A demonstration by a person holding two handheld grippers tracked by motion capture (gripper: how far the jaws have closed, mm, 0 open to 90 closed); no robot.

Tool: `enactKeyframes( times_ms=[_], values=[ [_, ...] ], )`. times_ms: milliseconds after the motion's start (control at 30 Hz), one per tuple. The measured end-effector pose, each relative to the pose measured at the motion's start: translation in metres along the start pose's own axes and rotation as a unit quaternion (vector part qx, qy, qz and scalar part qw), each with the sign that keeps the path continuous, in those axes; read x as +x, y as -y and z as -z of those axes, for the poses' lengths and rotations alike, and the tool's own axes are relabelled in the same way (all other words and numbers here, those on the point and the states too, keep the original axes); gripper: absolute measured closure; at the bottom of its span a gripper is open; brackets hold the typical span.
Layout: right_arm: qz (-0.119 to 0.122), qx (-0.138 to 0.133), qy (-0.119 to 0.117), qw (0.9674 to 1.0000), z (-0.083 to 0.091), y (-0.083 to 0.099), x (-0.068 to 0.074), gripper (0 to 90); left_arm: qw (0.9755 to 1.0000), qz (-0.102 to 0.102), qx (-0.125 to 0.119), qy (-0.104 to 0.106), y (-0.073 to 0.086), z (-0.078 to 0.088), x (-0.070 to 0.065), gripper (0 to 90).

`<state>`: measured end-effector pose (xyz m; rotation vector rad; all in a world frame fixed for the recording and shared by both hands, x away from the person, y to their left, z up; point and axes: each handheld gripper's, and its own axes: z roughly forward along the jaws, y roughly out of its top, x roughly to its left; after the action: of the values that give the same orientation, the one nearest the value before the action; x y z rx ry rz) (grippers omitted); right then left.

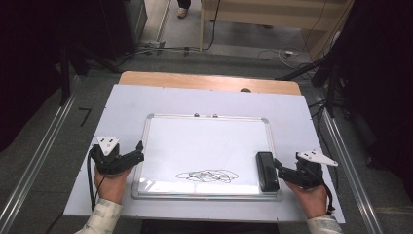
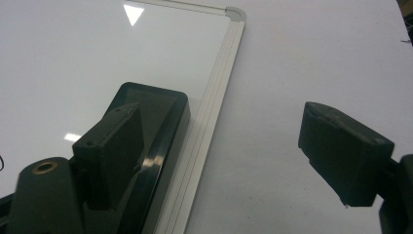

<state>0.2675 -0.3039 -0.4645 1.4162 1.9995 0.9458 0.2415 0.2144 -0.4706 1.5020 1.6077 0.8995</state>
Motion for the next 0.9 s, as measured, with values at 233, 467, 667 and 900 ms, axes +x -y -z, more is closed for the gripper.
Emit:
enactKeyframes(
  times_ms=[233, 467, 667, 900],
  values=[
    [0.004, 0.001, -0.002, 1.0, -0.002, 0.0, 0.004, 15.2, 1.0, 0.001, 0.001, -0.001, 0.0, 0.001, 0.0, 2.8],
    [-0.004, 0.0, -0.004, 1.0, -0.005, -0.002, 0.007, 15.2, 1.0, 0.001, 0.003, 0.0, 0.001, 0.0, 0.001, 2.8],
    [-0.003, 0.003, -0.007, 1.0, -0.007, -0.002, 0.012, 15.2, 1.0, 0.004, 0.003, 0.0, 0.001, -0.001, 0.001, 2.8],
    [-0.004, 0.006, -0.006, 1.0, -0.01, -0.001, 0.015, 15.2, 1.0, 0.003, 0.006, 0.001, 0.001, -0.001, 0.0, 2.8]
  ],
)
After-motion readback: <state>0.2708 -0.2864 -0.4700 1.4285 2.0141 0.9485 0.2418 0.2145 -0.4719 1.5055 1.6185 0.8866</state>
